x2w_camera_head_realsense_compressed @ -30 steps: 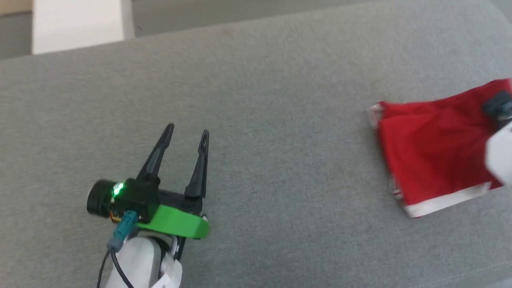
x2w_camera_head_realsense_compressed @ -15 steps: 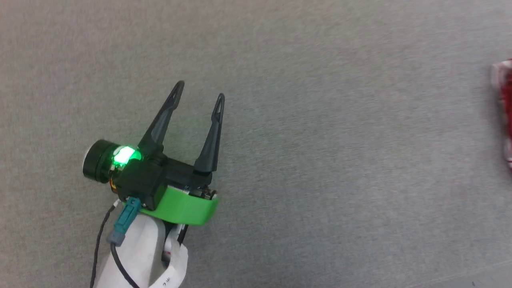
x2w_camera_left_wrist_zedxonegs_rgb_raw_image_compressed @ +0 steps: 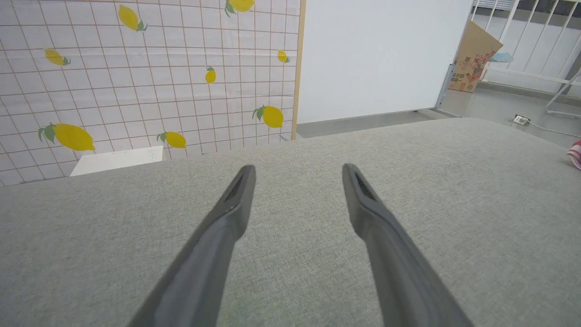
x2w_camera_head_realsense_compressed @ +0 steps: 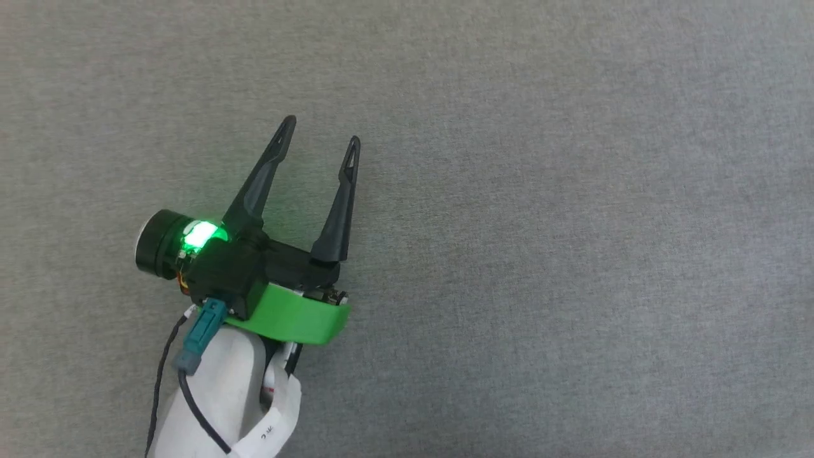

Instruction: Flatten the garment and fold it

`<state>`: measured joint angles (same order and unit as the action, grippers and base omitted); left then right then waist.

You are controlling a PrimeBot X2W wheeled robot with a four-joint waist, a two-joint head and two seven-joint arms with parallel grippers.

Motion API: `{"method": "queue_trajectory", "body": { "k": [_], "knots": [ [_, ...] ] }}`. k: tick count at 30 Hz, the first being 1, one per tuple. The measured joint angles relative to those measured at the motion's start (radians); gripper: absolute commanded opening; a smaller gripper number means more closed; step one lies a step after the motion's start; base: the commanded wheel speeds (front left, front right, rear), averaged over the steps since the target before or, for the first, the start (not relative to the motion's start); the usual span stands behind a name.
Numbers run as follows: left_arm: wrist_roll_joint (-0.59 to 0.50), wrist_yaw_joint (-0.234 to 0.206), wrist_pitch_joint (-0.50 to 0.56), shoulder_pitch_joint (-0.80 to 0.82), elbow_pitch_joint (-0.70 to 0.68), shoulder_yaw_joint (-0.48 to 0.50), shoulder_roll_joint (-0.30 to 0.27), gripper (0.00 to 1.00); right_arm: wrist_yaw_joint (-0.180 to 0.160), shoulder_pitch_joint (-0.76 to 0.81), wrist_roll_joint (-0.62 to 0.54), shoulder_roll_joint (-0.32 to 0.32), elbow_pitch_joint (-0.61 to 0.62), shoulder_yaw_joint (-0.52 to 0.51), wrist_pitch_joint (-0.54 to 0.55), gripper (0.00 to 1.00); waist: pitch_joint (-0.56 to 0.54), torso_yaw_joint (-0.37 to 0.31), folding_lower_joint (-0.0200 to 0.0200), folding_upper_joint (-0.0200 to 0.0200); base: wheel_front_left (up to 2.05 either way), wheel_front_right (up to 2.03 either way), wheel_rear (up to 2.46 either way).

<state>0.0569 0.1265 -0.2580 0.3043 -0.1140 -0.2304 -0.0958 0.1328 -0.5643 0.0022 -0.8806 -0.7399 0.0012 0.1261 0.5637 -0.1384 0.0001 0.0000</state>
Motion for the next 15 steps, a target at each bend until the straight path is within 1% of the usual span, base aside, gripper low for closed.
{"method": "queue_trajectory", "body": {
  "k": [3,8,11,15],
  "knots": [
    [0.011,0.0,0.0,-0.003,0.025,0.004,0.006,1.0,0.0,-0.009,-0.02,0.002,0.007,-0.002,-0.01,1.0,-0.026,0.006,0.0,0.0,0.0,0.0,0.0],
    [0.037,-0.002,0.0,-0.036,0.055,0.025,0.02,1.0,0.0,-0.026,-0.018,0.015,0.066,0.012,-0.036,1.0,-0.099,0.009,0.0,0.0,0.0,0.0,0.0],
    [0.048,-0.006,0.0,-0.082,0.07,0.045,0.025,1.0,0.0,-0.053,0.002,0.054,0.119,0.024,-0.058,1.0,-0.154,0.006,-0.0001,0.0,0.0,0.0,0.0],
    [0.052,-0.015,0.0,-0.139,0.09,0.075,0.027,1.0,0.0,-0.066,0.052,0.127,0.181,0.025,-0.099,1.0,-0.229,0.003,-0.0002,0.0,0.0,0.0,0.0]
  ]
}}
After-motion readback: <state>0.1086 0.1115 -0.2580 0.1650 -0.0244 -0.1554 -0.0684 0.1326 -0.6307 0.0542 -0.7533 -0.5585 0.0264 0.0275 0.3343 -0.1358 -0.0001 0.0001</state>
